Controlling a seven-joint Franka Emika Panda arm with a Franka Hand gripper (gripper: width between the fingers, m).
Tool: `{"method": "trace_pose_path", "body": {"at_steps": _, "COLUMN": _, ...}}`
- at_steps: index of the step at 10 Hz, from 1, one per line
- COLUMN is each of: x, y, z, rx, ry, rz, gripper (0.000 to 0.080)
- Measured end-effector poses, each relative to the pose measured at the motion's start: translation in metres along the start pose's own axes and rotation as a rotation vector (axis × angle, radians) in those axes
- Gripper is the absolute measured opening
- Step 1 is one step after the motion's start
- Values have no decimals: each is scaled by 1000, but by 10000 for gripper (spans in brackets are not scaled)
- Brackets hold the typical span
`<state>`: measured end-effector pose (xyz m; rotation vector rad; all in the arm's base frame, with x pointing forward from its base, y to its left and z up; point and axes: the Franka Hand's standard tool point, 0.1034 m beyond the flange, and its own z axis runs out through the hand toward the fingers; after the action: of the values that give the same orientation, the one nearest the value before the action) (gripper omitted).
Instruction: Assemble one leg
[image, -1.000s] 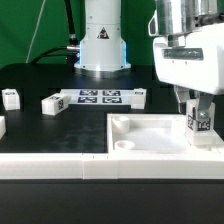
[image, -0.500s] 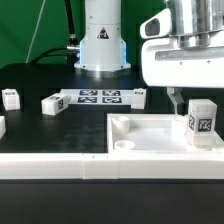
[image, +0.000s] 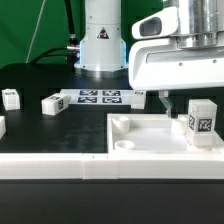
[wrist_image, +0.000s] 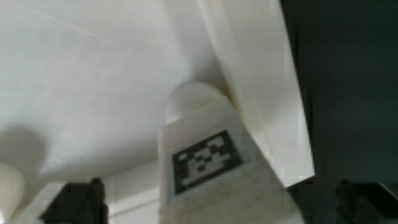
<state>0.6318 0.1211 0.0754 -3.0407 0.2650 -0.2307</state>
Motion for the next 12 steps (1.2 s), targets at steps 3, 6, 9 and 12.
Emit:
{"method": "trace_pose_path", "body": {"at_steps": 3, "x": -1, "y": -1, "z": 1, "rx": -25, "ry": 7, "rz": -139, "gripper": 602}}
{"method": "trace_pose_path", "body": {"at_steps": 6, "x": -1, "y": -2, "z": 1, "rx": -25, "ry": 7, "rz": -140, "gripper": 427}}
{"method": "trace_pose_path", "body": {"at_steps": 9, "x": -1, "y": -1, "z": 1, "rx": -25, "ry": 8, "rz": -118, "gripper": 291}}
{"method": "trace_pose_path", "body": {"at_steps": 12, "x": -2, "y": 0, "z": 1, "rx": -10, "ry": 28, "rz": 85, "gripper": 291}}
